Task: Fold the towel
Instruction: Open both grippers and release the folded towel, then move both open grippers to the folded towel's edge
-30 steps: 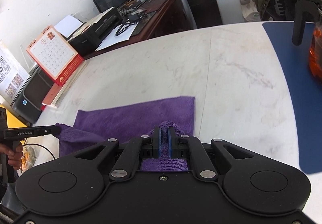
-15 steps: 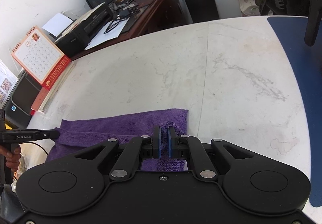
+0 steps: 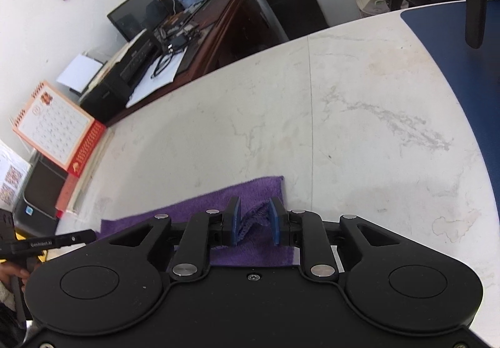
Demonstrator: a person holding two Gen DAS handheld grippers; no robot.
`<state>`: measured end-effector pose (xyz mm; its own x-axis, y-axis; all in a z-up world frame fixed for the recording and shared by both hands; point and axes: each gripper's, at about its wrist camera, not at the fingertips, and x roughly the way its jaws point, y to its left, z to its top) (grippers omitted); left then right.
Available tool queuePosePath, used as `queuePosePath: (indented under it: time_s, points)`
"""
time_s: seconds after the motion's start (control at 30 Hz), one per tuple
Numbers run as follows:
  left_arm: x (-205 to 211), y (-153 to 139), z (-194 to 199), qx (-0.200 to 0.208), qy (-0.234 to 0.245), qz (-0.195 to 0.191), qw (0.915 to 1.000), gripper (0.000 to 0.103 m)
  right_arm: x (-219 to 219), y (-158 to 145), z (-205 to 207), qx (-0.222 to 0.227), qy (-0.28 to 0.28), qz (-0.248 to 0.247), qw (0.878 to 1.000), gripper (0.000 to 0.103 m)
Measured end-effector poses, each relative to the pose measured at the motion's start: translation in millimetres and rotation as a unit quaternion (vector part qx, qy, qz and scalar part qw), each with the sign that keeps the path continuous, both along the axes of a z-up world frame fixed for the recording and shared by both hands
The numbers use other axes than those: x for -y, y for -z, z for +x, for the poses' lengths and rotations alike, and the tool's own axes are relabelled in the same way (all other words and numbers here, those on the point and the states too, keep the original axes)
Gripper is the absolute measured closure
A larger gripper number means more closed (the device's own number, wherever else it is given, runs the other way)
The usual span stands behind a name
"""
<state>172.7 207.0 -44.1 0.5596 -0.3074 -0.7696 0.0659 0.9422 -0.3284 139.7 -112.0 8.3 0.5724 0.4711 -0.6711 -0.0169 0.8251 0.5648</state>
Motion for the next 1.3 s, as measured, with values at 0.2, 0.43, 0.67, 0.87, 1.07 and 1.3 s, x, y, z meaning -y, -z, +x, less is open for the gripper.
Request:
queuePosePath:
  time_s: [0.2, 0.43, 0.67, 0.87, 1.07, 1.3]
  points:
    - [-5.3, 2.0, 1.6, -0.002, -0.016, 0.006, 0.9998, 0.088, 3.7, -3.0, 5.3, 0.025, 0.015, 0.002, 1.0, 0.076]
    - [-9.0, -2.3, -9.6, -0.002, -0.024, 0.018, 0.9996, 0.088, 8.1, -2.6, 4.5, 0.03, 0.025, 0.0, 0.999, 0.076]
    - [21.5, -0.2, -31.6, -0.009, 0.042, 0.047, 0.998, 0.088, -24.1, -12.6, -22.9, 0.046, -0.065, -0.047, 0.996, 0.076]
    - [60.9, 18.1, -52.2, 0.008, 0.106, 0.156, 0.982, 0.082, -80.0, -5.2, -47.5, 0.065, -0.192, -0.17, 0.964, 0.076]
    - [64.3, 21.2, -65.7, 0.017, 0.121, 0.165, 0.9786, 0.081, -103.3, -0.4, -61.0, 0.077, -0.243, -0.245, 0.935, 0.075]
    - [65.3, 20.7, -99.0, 0.001, 0.154, 0.153, 0.9762, 0.081, -95.3, -6.4, -90.6, 0.043, -0.262, -0.238, 0.934, 0.075]
